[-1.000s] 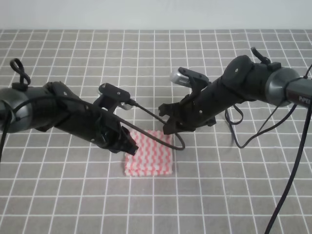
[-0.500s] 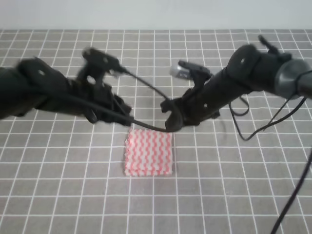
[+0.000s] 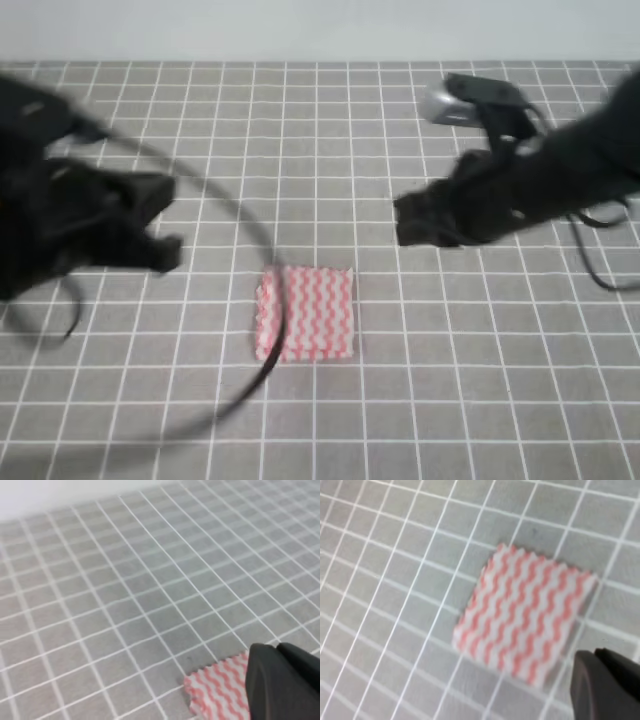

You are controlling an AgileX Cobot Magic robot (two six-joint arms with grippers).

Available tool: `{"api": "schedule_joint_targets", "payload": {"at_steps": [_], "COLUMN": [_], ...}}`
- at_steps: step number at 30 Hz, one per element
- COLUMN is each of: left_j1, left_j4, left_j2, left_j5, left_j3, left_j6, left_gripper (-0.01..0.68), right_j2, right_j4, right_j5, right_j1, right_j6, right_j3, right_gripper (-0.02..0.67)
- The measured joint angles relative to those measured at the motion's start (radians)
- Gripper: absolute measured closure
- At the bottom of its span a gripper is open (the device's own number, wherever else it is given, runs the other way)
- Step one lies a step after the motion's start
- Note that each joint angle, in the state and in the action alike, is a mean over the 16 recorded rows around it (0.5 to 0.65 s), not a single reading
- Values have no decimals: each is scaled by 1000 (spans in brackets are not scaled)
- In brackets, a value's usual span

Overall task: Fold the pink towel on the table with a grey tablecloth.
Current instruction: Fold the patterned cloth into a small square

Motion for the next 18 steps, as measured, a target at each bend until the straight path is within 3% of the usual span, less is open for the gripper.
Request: {"api": "schedule_joint_targets", "payload": {"at_steps": [18], "left_j1": [0], "left_j4": [-8], "left_j2": [-786], "left_j5": [-92], "left_j3": [481], "left_j6": [-31], "left_gripper": [675], "right_j2": [-780], "right_j4": [-74], "right_j5": [-351], "right_j1": [0], "right_j6": [-22], "right_j3": [636], "right_gripper": [665]}}
